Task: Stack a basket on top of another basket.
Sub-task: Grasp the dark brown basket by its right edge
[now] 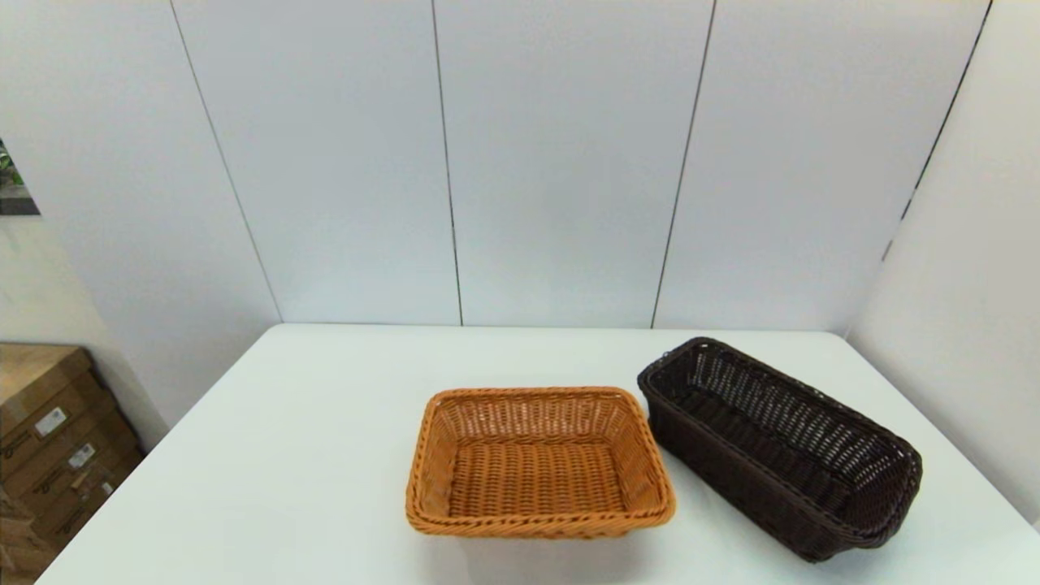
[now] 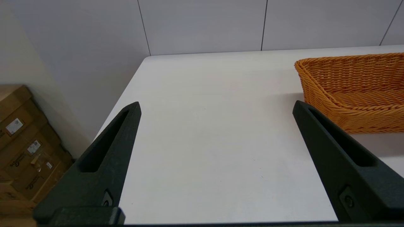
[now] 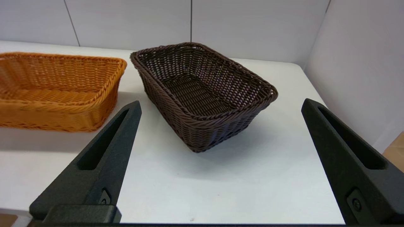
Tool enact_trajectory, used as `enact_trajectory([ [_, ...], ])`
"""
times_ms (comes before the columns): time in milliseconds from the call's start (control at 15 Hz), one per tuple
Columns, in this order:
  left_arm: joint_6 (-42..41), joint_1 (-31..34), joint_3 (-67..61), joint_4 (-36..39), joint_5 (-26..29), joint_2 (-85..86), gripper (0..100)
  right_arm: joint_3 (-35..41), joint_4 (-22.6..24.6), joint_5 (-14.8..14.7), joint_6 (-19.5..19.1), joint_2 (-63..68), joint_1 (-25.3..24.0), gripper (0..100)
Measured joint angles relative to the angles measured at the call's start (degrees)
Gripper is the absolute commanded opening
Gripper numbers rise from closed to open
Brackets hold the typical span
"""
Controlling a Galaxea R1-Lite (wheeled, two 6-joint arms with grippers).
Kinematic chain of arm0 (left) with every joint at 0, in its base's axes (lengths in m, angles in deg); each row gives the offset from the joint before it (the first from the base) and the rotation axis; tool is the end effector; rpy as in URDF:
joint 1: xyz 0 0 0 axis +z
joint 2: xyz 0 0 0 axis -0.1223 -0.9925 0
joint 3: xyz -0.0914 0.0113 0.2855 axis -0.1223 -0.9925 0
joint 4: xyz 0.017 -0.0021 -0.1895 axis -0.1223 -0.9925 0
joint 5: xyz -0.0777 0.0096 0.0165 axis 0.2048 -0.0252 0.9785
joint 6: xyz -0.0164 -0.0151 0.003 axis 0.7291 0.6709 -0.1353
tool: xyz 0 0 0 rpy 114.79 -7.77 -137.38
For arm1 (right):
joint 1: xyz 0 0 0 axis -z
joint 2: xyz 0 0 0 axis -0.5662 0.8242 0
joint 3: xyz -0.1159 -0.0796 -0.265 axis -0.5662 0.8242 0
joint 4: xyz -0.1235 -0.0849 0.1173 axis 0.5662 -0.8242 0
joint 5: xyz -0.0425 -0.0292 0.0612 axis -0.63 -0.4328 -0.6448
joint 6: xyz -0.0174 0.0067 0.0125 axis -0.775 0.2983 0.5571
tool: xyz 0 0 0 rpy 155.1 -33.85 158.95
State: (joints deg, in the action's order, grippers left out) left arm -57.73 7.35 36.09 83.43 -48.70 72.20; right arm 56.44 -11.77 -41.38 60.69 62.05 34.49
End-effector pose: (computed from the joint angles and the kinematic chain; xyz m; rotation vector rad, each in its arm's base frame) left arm -0.0229 -0.0002 0.0750 0.0273 0.0032 -0.0002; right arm -0.0229 0.0007 0.0755 -0.0571 0.0010 0.0319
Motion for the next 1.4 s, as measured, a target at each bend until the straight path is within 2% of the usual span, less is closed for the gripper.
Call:
enact_trajectory([
  [267, 0.0, 0.0, 0.0, 0.02, 0.02, 0.0, 100, -0.12, -0.72, 0.16, -1.54, 0.3, 0.05, 100],
  [600, 0.0, -0.02, 0.0, 0.0, 0.02, 0.0, 100, -5.35, -7.14, 0.27, -4.99, 4.71, 0.16, 100],
  [1133, 0.0, -0.02, 0.0, 0.0, 0.0, 0.0, 100, -24.17, -8.34, 0.11, -6.74, 35.15, 3.72, 100],
  [1400, 0.0, -0.02, 0.0, 0.02, 0.02, 0.0, 100, -32.15, -8.5, 0.11, -16.15, 51.68, 6.5, 100],
])
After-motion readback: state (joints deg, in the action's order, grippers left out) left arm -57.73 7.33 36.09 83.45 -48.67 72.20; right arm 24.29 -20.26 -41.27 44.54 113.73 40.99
